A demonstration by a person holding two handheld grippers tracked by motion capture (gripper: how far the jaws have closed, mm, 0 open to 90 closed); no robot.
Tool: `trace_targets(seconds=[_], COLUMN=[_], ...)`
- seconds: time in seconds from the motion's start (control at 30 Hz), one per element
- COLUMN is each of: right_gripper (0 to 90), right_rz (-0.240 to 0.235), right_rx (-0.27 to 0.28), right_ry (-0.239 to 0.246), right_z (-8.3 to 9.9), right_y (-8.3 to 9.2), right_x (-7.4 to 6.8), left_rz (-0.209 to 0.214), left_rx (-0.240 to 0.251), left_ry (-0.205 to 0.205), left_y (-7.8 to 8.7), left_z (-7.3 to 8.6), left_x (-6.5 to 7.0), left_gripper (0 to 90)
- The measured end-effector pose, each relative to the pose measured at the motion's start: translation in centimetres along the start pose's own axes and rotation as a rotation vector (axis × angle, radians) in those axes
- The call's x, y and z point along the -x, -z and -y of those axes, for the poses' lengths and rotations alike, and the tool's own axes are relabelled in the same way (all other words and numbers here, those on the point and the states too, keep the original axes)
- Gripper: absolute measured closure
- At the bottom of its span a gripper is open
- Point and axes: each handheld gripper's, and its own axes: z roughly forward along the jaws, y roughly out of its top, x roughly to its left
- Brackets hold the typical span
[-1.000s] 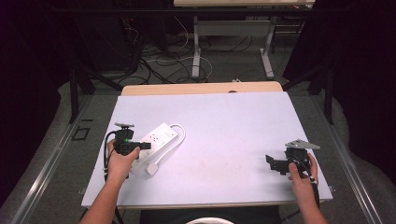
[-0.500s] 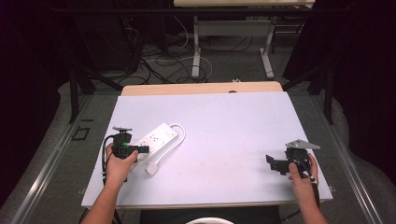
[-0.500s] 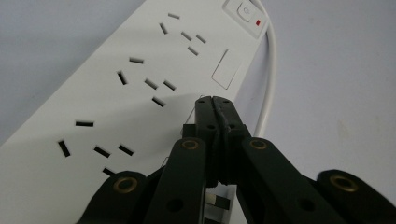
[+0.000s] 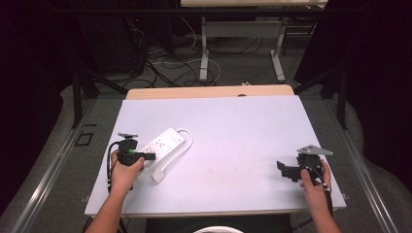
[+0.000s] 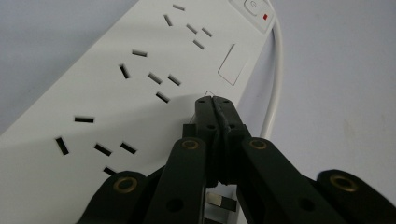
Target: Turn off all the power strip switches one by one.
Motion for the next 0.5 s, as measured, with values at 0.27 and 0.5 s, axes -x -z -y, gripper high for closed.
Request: trace_targets(seconds=[0.27,0.5], right_gripper=[7.6,7.6], right_rz=[-0.001,-0.002], right_rx=[0.001,0.0], right_ry=[0.002,0.003], right_z=[0.0,0.0], right_y=[0.04,0.05], right_x=[0.01,-0.01], left_rz=[0.011,0.007], left_rx=[0.003,-0.012], left_ry=[0.006,-0.007], left_y=[-0.24,-0.58], left_z=[0.08,0.23], left_x=[0.26,0.49], left_gripper=[90.0,90.0])
